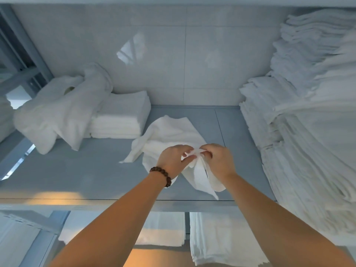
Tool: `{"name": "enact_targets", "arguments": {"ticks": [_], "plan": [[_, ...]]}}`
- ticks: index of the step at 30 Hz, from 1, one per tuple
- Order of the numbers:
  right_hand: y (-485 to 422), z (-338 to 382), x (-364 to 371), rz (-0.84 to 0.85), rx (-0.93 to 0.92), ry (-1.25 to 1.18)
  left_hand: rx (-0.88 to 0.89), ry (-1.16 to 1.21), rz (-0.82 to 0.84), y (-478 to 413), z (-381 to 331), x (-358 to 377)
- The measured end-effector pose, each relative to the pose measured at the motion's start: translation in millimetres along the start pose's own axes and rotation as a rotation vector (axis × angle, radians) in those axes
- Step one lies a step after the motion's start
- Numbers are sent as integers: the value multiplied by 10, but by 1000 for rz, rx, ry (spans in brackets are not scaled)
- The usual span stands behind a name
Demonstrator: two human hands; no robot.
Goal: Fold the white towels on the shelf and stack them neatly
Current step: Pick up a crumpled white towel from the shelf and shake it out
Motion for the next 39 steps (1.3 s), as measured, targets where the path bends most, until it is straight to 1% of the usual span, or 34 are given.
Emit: {"name": "enact_targets", "arguments": {"ticks": [3, 6, 9, 13, 16, 18, 20, 22, 24, 27, 29, 31, 33, 35, 39], "plan": [[-55, 90, -116, -42, 5, -29, -103, -80, 88, 80, 218, 56], [-111, 179, -256, -93, 3, -63, -166, -205, 106, 134, 386, 166], [-145, 262, -398, -144, -15, -94, -187, -252, 58, 154, 416, 194], [-158, 237, -662, -246, 22, -110, -213, -308, -16, 119, 422, 91], [-121, 113, -882, -313, 88, -78, -219, -256, -69, 110, 484, -61], [-69, 21, -978, -323, 139, -19, -218, -164, -142, 103, 499, -218], [-26, -65, -972, -263, 197, 73, -208, -17, -209, 73, 461, -379], [-9, -112, -867, -167, 263, 80, -172, 107, -224, 17, 332, -513], [-39, 15, -691, -56, 237, -15, -120, 186, -214, -37, 123, -643], [-149, 383, -417, 97, 140, -206, -18, 171, -178, -89, -240, -802], [-236, 575, -325, 148, 107, -274, 46, 155, -146, -108, -421, -861], [-332, 681, -376, 95, 60, -205, 75, 147, -155, -122, -504, -937], [-398, 717, -503, -15, 18, -144, 83, 166, -159, -132, -498, -999], [-433, 727, -624, -115, -14, -146, 74, 162, -127, -113, -451, -1015], [-496, 669, -850, -239, 35, -204, 45, -10, -46, -52, -295, -918]]}}
Point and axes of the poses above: each hand's wrist, its own y-axis away from the middle knuckle, its own x-axis out of the palm, z = x × y, the point moved 7 cm from there along -y, towards the middle knuckle, and after that the axes turned 11 degrees about -x, right-handed, at the moved point
